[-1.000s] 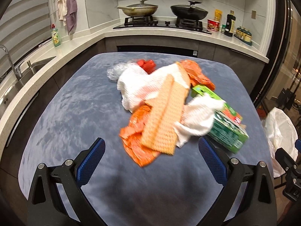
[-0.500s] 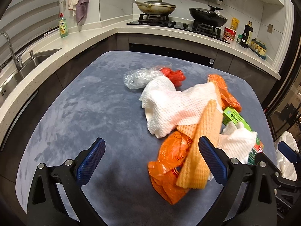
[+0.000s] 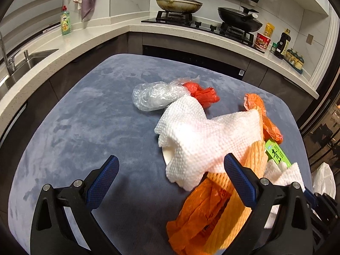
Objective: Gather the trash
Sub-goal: 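Move the right tool to the white paper towel and close on it, then lift the white paper towel with the right tool over the trash bin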
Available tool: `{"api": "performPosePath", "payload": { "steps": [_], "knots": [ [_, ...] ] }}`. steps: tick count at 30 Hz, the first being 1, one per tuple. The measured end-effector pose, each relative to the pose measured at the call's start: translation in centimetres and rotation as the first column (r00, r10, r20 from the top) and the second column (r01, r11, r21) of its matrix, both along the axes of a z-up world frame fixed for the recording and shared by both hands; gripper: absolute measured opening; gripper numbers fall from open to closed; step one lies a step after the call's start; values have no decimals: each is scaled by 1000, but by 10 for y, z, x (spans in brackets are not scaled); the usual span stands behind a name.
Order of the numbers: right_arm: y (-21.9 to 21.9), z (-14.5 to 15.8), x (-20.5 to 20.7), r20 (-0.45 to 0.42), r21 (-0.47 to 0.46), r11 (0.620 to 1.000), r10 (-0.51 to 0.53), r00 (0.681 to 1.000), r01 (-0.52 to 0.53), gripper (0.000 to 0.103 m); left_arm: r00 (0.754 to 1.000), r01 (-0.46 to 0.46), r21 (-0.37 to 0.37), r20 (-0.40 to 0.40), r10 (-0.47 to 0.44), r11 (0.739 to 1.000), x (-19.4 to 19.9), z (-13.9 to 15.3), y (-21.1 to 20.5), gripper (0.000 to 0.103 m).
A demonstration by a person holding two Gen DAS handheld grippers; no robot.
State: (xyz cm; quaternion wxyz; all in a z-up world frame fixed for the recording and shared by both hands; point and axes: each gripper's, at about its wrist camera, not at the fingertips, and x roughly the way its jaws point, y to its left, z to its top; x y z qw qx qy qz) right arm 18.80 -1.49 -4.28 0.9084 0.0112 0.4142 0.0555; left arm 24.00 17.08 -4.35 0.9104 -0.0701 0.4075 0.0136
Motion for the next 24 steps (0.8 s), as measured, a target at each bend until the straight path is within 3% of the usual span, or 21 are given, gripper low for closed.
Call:
{"api": "performPosePath", "payload": {
  "steps": [5, 8, 10, 12, 15, 24],
  "knots": [
    [-6, 11, -3, 26, 12, 1000, -6, 1000, 6, 8, 999, 32, -26, -12, -32, 999, 9, -6, -4, 70],
    [-9, 20, -5, 43, 17, 1000, -13, 999, 12, 8, 998, 51, -36, -20, -52, 998, 10, -8, -6, 47],
    [-11, 28, -8, 59, 27, 999, -20, 998, 18, 8, 998, 64, -43, -21, -65, 997, 8, -7, -7, 26],
    [-15, 35, -10, 76, 32, 999, -27, 997, 24, 8, 997, 70, -47, -16, -71, 996, 4, -4, -7, 14],
    [-20, 46, -15, 103, 36, 999, -38, 994, 35, 8, 997, 76, -48, 7, -76, 996, -6, 7, -7, 7],
    [-44, 69, -36, 155, 53, 996, -83, 984, 76, 8, 993, 99, -46, 73, -96, 994, -32, 42, -10, 4]
  ]
}}
